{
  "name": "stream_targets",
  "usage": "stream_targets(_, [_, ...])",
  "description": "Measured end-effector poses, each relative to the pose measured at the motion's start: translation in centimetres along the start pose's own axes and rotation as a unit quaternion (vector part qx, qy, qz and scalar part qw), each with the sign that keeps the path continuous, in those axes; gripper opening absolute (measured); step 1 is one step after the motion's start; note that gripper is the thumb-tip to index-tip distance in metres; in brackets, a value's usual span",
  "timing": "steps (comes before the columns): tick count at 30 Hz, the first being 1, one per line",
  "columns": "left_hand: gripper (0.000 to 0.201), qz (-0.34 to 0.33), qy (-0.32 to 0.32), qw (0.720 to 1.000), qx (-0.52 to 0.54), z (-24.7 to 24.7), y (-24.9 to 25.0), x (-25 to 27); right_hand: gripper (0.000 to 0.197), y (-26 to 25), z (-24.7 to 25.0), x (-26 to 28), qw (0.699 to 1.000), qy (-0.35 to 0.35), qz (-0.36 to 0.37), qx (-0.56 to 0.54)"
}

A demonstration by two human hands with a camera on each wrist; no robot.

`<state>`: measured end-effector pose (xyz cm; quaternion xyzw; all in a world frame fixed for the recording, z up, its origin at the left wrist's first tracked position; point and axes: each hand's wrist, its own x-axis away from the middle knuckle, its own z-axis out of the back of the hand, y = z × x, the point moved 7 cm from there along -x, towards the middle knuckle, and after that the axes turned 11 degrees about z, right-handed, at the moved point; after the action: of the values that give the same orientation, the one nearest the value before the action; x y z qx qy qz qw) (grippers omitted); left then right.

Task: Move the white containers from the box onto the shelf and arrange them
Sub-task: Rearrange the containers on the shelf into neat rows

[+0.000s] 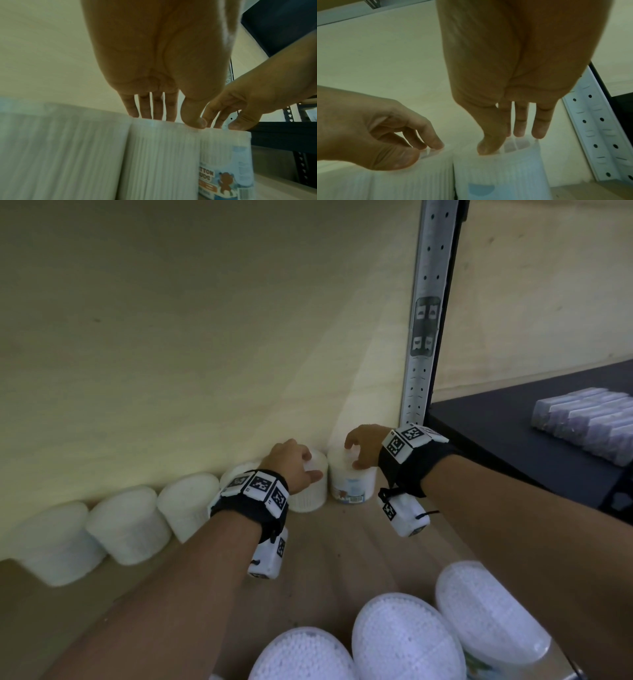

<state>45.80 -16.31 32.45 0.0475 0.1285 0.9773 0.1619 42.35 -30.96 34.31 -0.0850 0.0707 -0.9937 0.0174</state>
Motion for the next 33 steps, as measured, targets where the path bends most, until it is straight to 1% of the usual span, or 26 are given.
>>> stream_targets(2, [0.053,0.000,0.001,1.000,0.000,0.0,0.0,0.0,0.048,0.0,0.1,-0.1,1.000,-0.009,0.012,-0.008])
stream_targets(4, [0.052,0.001,0.004,1.000,0.005,0.0,0.0,-0.1,0.048,-0.3,0.3,-0.1,1.000,0.001,0.020,-0.013])
stream_targets(7, [0.052,0.001,0.005,1.000,0.013,0.0,-0.2,-0.3,0.040,-0.3,0.9,-0.1,0.998,0.056,0.003,-0.006])
stream_targets(8, [0.052,0.001,0.004,1.000,0.013,-0.1,-0.2,-0.3,0.041,-0.2,0.8,-0.2,0.998,0.064,-0.010,0.003])
stream_targets(10, [0.053,0.001,0.003,1.000,0.011,-0.2,-0.2,-0.4,0.053,0.2,0.2,-0.5,0.998,0.045,-0.031,0.019])
stream_targets(12, [0.053,0.002,0.003,1.000,0.010,-0.3,-0.3,-0.4,0.061,0.2,-0.2,-0.5,0.999,0.027,-0.030,0.023])
stream_targets(15, [0.053,0.003,0.005,1.000,0.011,-0.2,-0.3,-0.4,0.057,0.1,-0.2,-0.7,0.999,0.030,-0.017,0.013])
stream_targets(20, [0.053,0.003,0.007,1.000,0.017,-0.2,-0.4,-0.4,0.051,0.0,-0.1,-0.7,1.000,0.014,0.005,0.006])
stream_targets(23, [0.052,0.008,0.006,0.999,0.033,-0.3,-0.5,-0.4,0.051,0.1,0.4,-0.6,1.000,0.010,0.017,0.000])
stream_targets(27, [0.052,0.010,0.005,0.999,0.049,-0.3,-0.6,-0.4,0.048,0.5,1.0,-0.7,0.998,0.055,0.002,-0.007])
stream_targets(30, [0.051,0.010,0.006,0.999,0.051,-0.4,-0.6,-0.3,0.054,0.6,0.2,-1.0,0.999,0.040,-0.013,-0.004])
stream_targets(33, [0.052,0.014,0.004,0.998,0.053,-0.4,-0.7,-0.4,0.056,0.7,-0.2,-1.1,0.999,0.039,-0.015,-0.004])
